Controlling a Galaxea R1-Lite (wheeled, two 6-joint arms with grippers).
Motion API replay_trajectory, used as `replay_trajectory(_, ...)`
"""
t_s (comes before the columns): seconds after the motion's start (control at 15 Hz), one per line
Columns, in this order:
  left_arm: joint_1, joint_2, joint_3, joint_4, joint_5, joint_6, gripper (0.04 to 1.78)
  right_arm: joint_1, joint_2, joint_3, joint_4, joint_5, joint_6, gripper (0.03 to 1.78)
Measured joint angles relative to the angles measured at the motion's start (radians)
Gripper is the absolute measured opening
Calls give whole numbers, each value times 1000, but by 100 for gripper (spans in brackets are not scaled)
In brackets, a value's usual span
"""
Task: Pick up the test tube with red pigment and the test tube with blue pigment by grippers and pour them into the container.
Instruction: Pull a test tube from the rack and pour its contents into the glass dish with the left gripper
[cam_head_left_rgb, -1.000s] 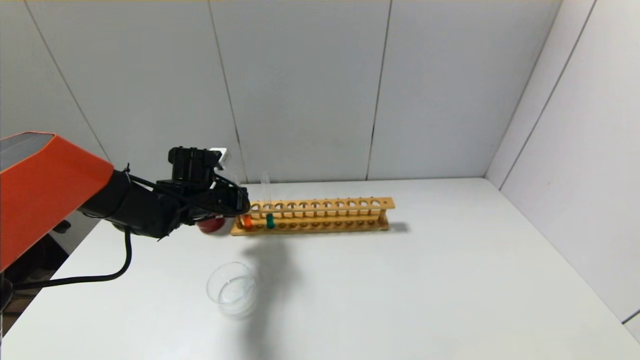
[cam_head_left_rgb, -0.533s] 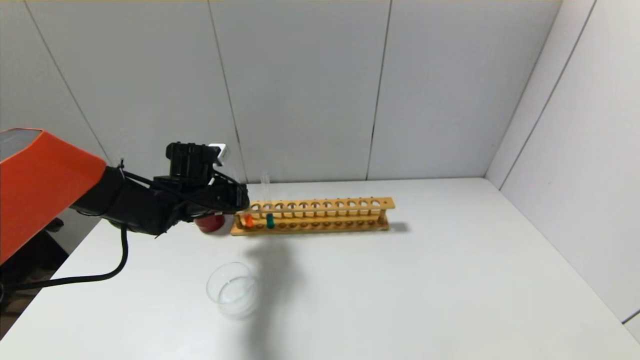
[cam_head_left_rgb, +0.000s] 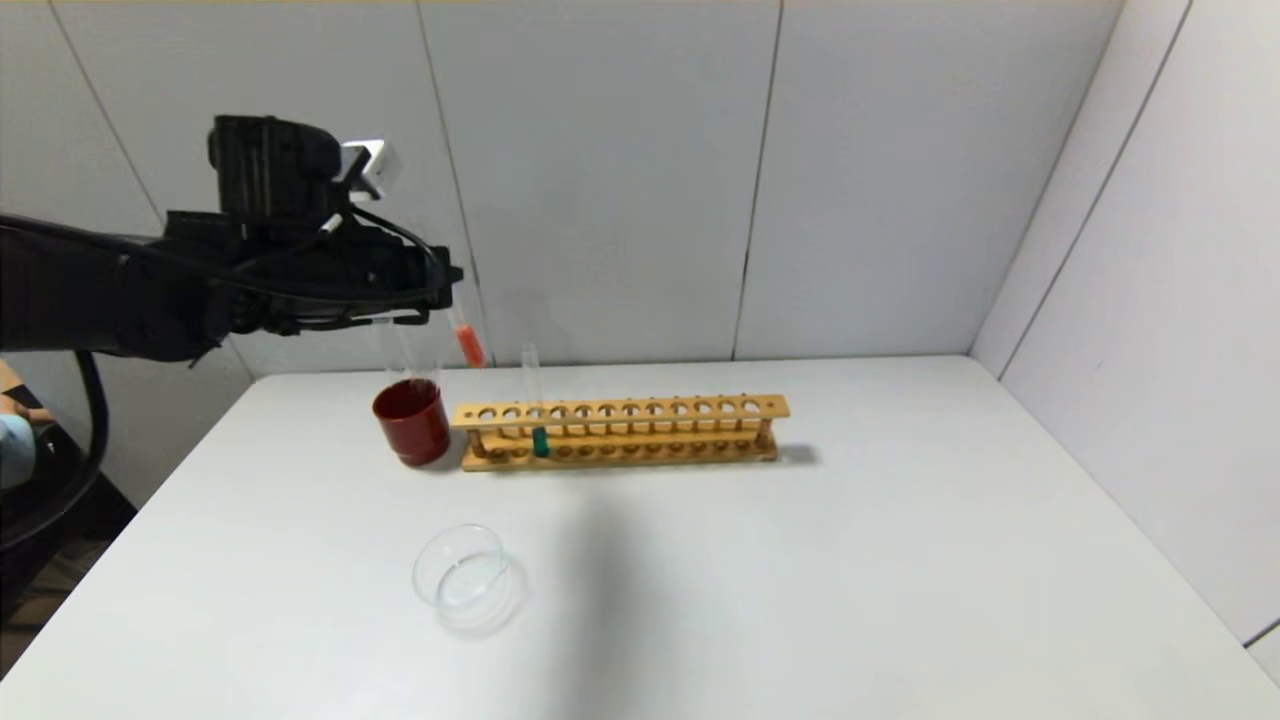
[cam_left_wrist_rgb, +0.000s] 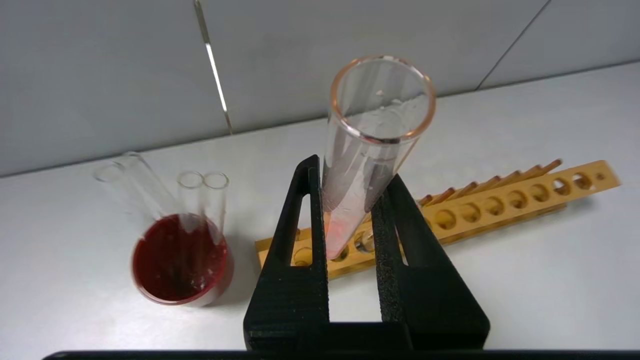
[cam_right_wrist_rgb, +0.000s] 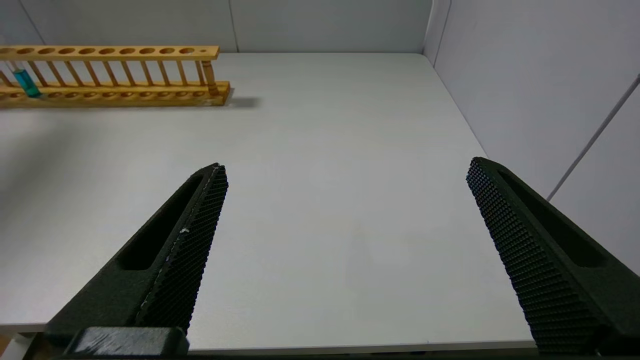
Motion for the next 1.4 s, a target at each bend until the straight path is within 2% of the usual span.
replay_trajectory(0.13,2,-77,21,44,35,5,31,0,0,0,0,0,0,175)
replay_trajectory(0.33,24,-200,156,53,107,62,32,0,0,0,0,0,0,175)
replay_trajectory(0.6,42,-381,389,30,116,142,32,0,0,0,0,0,0,175)
replay_trajectory(0.73,63,-459,496,14,88,224,31,1,0,0,0,0,0,175)
replay_trajectory(1.0,128,-563,645,-21,-97,432,31,0,0,0,0,0,0,175)
replay_trajectory(1.2,203,-568,664,-32,-271,557,31,0,0,0,0,0,0,175)
replay_trajectory(1.4,304,-525,666,-31,-474,780,32,0,0,0,0,0,0,175)
